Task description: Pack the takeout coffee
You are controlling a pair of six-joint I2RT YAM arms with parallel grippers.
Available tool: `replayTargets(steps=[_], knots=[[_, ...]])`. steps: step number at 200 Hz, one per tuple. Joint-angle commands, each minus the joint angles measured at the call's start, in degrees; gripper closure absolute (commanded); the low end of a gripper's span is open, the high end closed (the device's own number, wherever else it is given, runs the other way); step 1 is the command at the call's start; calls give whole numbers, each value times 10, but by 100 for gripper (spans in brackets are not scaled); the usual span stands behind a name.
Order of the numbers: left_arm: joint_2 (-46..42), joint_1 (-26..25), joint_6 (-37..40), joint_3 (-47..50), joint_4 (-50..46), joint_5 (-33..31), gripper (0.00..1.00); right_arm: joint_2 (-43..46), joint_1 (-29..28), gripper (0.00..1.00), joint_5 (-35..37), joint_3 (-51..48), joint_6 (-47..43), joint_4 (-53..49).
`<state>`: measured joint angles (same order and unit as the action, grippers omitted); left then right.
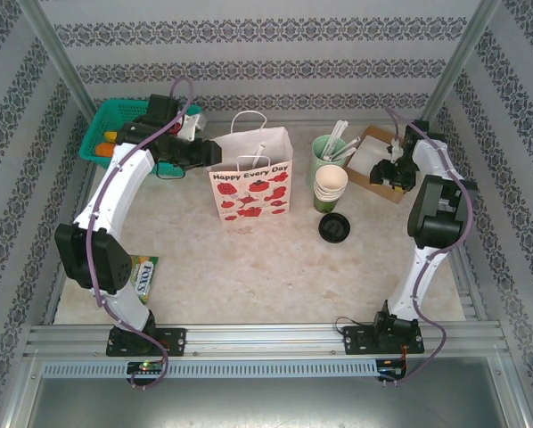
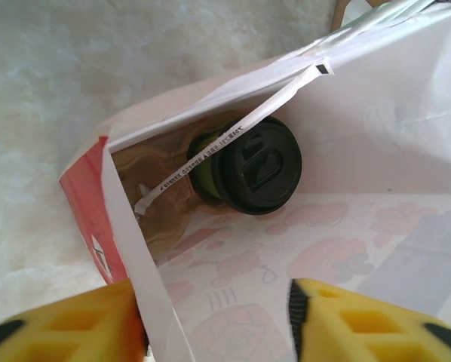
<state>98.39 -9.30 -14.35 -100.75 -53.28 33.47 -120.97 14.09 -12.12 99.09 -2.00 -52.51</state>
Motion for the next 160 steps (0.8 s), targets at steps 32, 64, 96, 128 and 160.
replayTargets(steps=[32, 64, 96, 128, 160], knots=[[-16, 3, 9, -4, 15, 38, 40, 2, -12, 59, -19, -17, 0, -12], [-30, 3, 1, 11, 33, 37, 34, 42, -34, 73, -16, -70, 19, 5], [-45, 3, -10, 32, 60, 43, 26, 79, -57, 80, 1, -126, 58, 25], [-60, 4, -20, 56, 83, 43, 17, 108, -83, 86, 17, -176, 106, 46], [-75, 3, -27, 78, 97, 38, 5, 133, -107, 87, 21, -215, 144, 64]])
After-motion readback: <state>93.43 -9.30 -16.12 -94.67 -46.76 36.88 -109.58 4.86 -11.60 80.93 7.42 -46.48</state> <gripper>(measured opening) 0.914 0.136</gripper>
